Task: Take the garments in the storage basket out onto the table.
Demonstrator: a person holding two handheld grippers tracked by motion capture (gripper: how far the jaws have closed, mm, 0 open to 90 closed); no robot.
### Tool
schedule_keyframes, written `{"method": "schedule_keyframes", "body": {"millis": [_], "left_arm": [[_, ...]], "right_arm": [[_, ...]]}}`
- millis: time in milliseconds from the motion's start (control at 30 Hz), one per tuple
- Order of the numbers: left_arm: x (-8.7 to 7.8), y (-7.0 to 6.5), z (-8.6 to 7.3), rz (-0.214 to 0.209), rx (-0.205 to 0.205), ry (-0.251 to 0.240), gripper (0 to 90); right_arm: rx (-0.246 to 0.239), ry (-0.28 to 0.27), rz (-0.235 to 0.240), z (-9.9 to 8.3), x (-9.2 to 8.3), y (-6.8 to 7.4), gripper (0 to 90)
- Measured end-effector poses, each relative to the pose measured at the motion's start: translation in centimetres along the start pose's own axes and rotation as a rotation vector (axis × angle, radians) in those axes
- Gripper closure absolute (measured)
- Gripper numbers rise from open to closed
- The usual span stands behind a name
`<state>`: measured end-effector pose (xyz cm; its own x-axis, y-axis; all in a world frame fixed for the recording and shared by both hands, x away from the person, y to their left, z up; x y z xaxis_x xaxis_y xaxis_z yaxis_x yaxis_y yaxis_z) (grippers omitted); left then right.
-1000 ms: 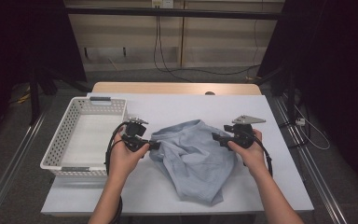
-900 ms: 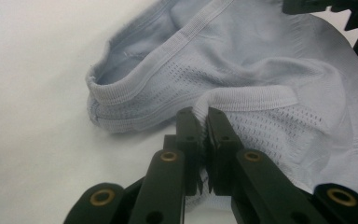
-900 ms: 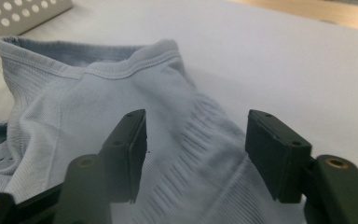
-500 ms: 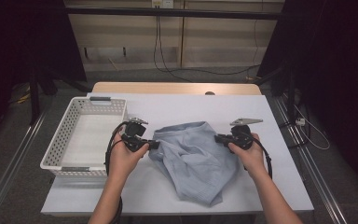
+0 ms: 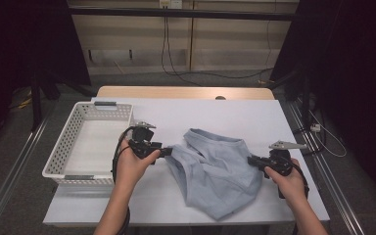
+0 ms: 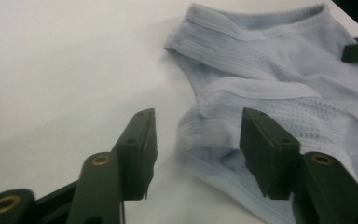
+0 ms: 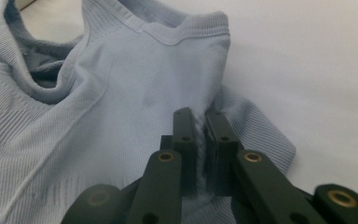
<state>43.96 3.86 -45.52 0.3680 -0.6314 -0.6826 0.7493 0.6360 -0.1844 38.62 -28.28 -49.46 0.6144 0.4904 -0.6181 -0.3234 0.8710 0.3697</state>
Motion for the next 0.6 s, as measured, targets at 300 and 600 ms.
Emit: {"method": "schedule_keyframes", "body": {"millis": [300, 600], "left_arm": [[0.7, 0.0, 0.6, -0.009, -0.016, -0.036, 39.1], [2.6, -1.5, 0.6, -0.078, -0.006, -0.009, 62.5]], "right_arm": [[-0.011, 0.011, -0.005, -1.7, -1.4, 0.5, 84.3], [-0.007, 0.004, -0.012, -2.5, -1.8, 1.0, 83.1]]}}
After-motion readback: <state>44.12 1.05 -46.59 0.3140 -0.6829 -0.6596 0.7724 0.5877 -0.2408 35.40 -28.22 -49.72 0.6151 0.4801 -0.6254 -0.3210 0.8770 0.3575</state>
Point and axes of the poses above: each handheld gripper's, and its own axes: x roughly forward along the jaws, z roughly out of its top, y roughly to its left, the point moved 9 cm from there along x, roughly forward along the jaws, and after that the axes turned 11 degrees about x, right-handed, at the moved point
